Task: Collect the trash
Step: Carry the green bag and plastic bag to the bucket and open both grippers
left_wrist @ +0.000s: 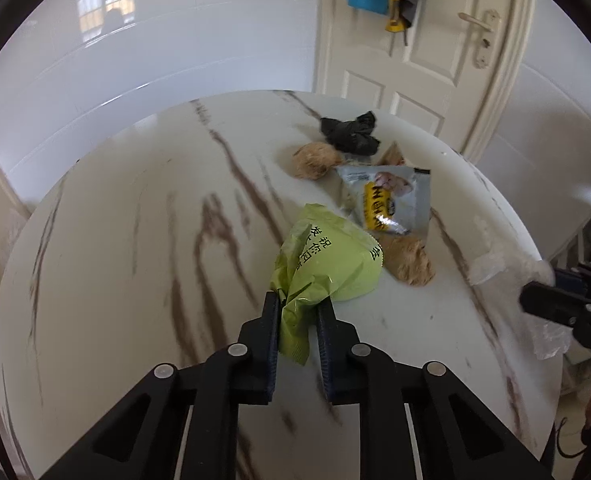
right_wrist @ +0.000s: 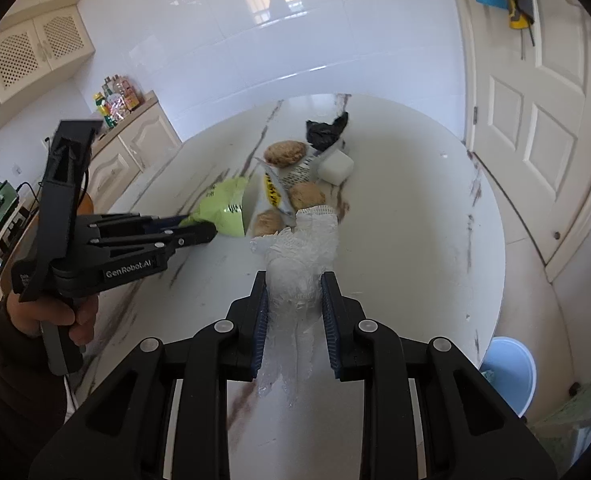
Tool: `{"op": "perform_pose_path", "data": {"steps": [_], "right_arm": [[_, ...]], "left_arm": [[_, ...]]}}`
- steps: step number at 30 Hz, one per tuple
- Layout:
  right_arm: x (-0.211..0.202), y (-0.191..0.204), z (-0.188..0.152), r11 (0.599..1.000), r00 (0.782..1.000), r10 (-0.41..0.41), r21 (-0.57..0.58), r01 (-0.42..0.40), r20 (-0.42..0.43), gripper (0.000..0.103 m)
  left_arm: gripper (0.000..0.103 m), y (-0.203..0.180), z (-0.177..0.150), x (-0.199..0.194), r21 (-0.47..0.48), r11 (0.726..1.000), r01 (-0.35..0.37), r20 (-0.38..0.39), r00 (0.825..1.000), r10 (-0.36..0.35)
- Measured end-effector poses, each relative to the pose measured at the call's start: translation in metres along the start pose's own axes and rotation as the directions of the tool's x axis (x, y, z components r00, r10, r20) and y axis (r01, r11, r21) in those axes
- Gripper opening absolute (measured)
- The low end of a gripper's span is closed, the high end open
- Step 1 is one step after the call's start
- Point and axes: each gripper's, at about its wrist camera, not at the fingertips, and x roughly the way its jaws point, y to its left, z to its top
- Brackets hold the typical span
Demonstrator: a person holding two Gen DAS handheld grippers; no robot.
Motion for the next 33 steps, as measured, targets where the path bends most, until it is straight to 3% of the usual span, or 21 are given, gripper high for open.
{"op": "perform_pose_path", "data": {"steps": [9, 18, 26, 33], "right_arm": [[-0.028, 0.015, -0.005, 1.0, 0.999, 0.017, -0.024, -0.016, 0.038, 0.024], [-0.092, -0.009, -0.018, 1.0, 0.991, -0.023, 0.01, 0.022, 0.13, 0.024], [-0.156, -0.083, -0.049, 0.988, 0.973, -0.126, 0.118, 0.104, 0.194, 0.024], [-0.167, -0.178, -0.091, 0.95, 0.968, -0.202, 0.271, 0.156, 0.151, 0.024]], "left_arm": [[0.011, -0.012, -0.019, -0.067, -0.04, 0.997, 0.068, 0.097, 0.993, -0.064], [0.011, -0.11, -0.015, -0.115, 0.083, 0.986, 0.146, 0.174, 0.972, -0.159], [0.011, -0.226, 0.0, -0.088, 0.208, 0.948, 0.24, 0.117, 0.956, -0.268], [0.011, -0.321, 0.017, -0.004, 0.293, 0.907, 0.302, -0.017, 0.95, -0.311]]}}
